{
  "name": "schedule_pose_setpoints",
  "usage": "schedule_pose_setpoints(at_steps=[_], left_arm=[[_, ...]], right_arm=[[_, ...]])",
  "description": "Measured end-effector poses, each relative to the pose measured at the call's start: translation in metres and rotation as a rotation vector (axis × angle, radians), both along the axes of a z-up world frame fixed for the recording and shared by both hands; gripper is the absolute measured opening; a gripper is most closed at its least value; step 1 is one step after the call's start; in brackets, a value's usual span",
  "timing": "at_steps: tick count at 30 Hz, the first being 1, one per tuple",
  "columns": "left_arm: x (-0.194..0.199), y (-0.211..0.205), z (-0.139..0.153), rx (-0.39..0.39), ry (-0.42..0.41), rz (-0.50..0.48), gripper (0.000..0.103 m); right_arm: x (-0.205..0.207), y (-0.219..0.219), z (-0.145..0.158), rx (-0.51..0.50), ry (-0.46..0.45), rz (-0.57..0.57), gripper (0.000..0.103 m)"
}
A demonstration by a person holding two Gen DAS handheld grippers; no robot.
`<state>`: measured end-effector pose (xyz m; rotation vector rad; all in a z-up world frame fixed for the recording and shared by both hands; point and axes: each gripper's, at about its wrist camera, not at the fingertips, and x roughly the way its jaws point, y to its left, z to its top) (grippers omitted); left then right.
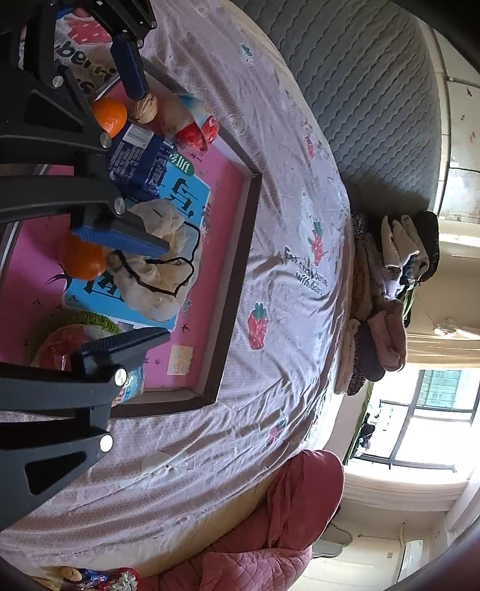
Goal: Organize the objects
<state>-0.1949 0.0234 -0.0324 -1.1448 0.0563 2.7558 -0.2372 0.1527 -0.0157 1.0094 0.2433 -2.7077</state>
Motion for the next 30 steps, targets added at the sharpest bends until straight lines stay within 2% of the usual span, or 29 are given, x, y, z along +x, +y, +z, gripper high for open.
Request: schedule_pose_setpoints(at_steps=[12, 18, 22, 30], left_arm=[[-0.002, -0.007, 0.006, 0.022, 0.012, 0.018, 0.058], [-0.003, -0.012, 0.009, 0.031, 0.020, 0.030, 0.062], [-0.003, -0.016, 0.012, 0.042, 0.024, 0.037, 0.062], [-0.001, -0.018, 0.021, 0.043, 0.043, 0.042, 0.063]], right_arm=[[0.001, 0.006, 0.009, -0.012, 0.016, -0.015, 0.040], [0.002, 0.007, 0.012, -0.017, 0.027, -0.023, 0.041], [0.003, 0.011, 0.018, -0.032, 0.043, -0.024, 0.047], [0.009, 0.012, 0.031, -0.046, 0.096, -0.017, 0.048]])
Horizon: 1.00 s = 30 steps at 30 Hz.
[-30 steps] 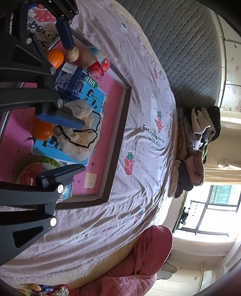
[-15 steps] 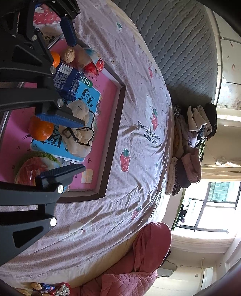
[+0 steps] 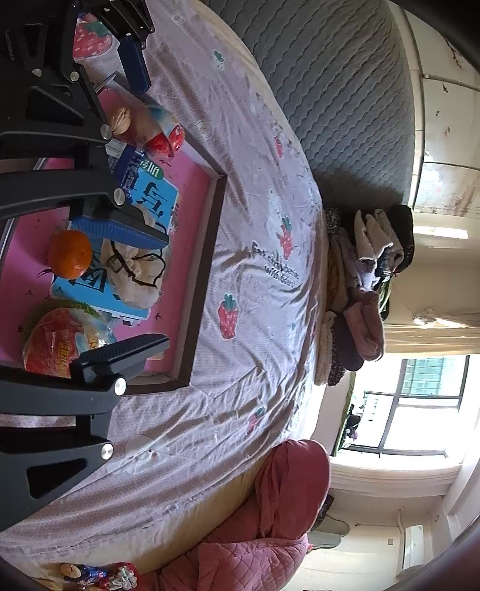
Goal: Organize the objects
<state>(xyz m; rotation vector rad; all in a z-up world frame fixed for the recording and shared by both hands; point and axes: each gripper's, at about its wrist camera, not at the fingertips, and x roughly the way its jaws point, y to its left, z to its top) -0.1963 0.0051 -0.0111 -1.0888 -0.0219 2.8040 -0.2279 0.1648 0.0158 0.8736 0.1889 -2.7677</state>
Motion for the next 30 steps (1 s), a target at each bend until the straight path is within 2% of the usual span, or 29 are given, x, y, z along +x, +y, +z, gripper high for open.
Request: schedule_pose_setpoints(at_steps=[2, 5, 22, 30], left_arm=[[0.001, 0.000, 0.003, 0.001, 0.009, 0.003, 0.063], [0.002, -0.002, 0.007, -0.003, 0.016, 0.019, 0.070], [0.022, -0.007, 0.033, -0.036, 0.060, 0.101, 0.074], [0.043, -0.005, 0.041, -0.046, 0.070, 0.110, 0.074]], right_arm=[[0.003, -0.001, 0.004, 0.004, 0.016, 0.001, 0.050], [0.008, -0.003, 0.009, 0.002, 0.032, 0.006, 0.055], [0.042, -0.010, 0.031, 0.012, 0.094, 0.006, 0.067], [0.066, -0.003, 0.034, -0.019, 0.090, -0.012, 0.068]])
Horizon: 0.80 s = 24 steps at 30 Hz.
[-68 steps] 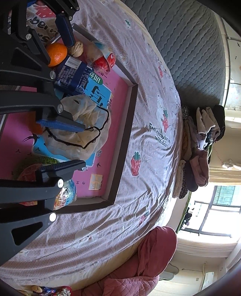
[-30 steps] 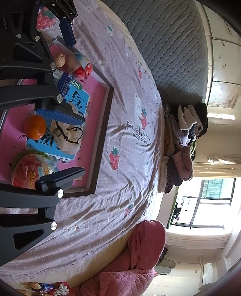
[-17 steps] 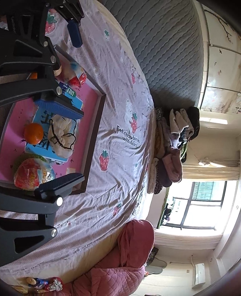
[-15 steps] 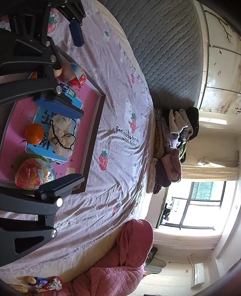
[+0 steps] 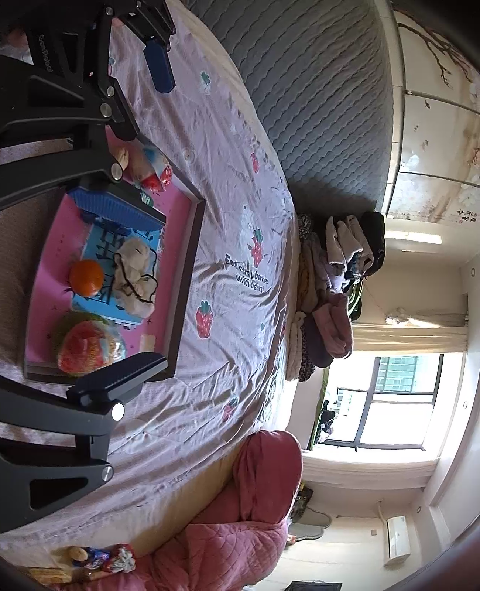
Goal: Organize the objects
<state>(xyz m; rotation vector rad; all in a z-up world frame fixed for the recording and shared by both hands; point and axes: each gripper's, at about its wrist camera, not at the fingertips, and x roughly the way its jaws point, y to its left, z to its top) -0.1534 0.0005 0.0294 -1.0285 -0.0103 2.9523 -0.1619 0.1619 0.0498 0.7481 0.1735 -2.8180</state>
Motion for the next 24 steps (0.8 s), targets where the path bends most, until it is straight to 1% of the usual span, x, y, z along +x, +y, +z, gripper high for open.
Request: schedule_pose_setpoints(at_steps=[7, 15, 19, 24], left_arm=[[0.017, 0.004, 0.005, -0.001, 0.006, -0.002, 0.074], [0.038, 0.006, 0.012, -0.007, 0.040, -0.004, 0.074], [0.046, 0.005, 0.015, -0.019, 0.055, 0.007, 0.074], [0.054, 0.002, 0.015, -0.001, 0.060, 0.003, 0.074]], right_arm=[[0.021, 0.007, 0.004, -0.014, 0.015, -0.032, 0.068], [0.046, 0.013, 0.009, -0.030, 0.042, -0.043, 0.068], [0.055, 0.017, 0.005, -0.033, 0.042, -0.055, 0.068], [0.064, 0.021, 0.002, -0.035, 0.039, -0.069, 0.068]])
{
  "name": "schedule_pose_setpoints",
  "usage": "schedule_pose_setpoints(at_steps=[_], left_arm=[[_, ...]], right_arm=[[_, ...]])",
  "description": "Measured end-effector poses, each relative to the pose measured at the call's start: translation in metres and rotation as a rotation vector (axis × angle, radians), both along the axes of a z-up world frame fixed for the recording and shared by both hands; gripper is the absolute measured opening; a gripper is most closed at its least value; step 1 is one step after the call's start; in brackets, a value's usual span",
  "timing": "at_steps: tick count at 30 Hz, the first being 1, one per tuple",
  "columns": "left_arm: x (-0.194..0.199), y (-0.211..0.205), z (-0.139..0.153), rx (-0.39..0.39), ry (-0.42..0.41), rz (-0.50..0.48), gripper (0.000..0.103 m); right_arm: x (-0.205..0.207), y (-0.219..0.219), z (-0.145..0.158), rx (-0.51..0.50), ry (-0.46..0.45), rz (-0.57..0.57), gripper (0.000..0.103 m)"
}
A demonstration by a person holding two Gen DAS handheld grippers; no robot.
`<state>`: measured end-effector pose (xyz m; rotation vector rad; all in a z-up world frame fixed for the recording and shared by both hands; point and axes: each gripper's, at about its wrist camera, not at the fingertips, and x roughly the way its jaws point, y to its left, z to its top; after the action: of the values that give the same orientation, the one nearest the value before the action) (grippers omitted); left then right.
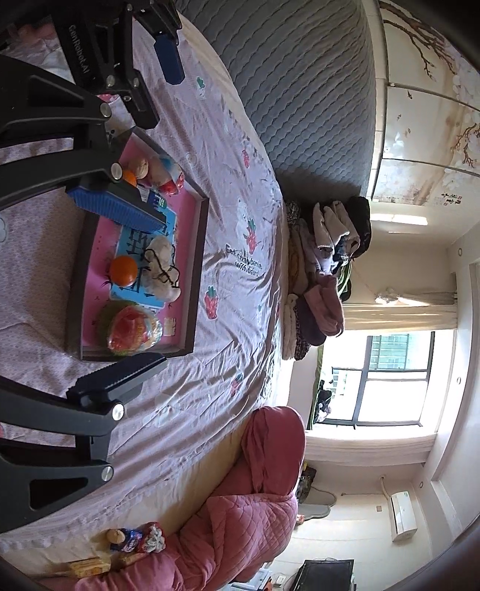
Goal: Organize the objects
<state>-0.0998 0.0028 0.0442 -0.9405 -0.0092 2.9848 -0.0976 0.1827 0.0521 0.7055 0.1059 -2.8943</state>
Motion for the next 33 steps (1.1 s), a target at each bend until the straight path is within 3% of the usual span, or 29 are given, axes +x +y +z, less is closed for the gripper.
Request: schedule_pose_setpoints(at_steps=[12, 33], left_arm=[[0.019, -0.014, -0.001, 0.022, 0.043, 0.031, 0.074], [0.031, -0.009, -0.020, 0.030, 0.021, 0.014, 0.074]], right_arm=[[0.014, 0.000, 0.000, -0.008, 0.030, -0.013, 0.068], [0.033, -0.011, -0.014, 0.001, 0.041, -0.005, 0.068]])
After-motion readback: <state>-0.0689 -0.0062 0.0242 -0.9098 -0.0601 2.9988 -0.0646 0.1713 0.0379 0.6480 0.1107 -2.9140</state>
